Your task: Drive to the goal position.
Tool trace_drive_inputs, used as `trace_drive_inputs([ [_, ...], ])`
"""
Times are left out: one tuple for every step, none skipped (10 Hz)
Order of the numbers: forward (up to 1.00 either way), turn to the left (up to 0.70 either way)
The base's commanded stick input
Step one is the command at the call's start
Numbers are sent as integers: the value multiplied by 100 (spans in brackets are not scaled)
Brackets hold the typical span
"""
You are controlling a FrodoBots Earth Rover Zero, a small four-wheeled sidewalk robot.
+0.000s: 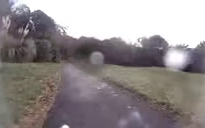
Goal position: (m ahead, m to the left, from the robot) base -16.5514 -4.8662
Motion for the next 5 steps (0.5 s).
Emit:
trace_drive_inputs([
  [70,0],
  [70,0],
  [70,6],
  [70,28],
  [70,35],
])
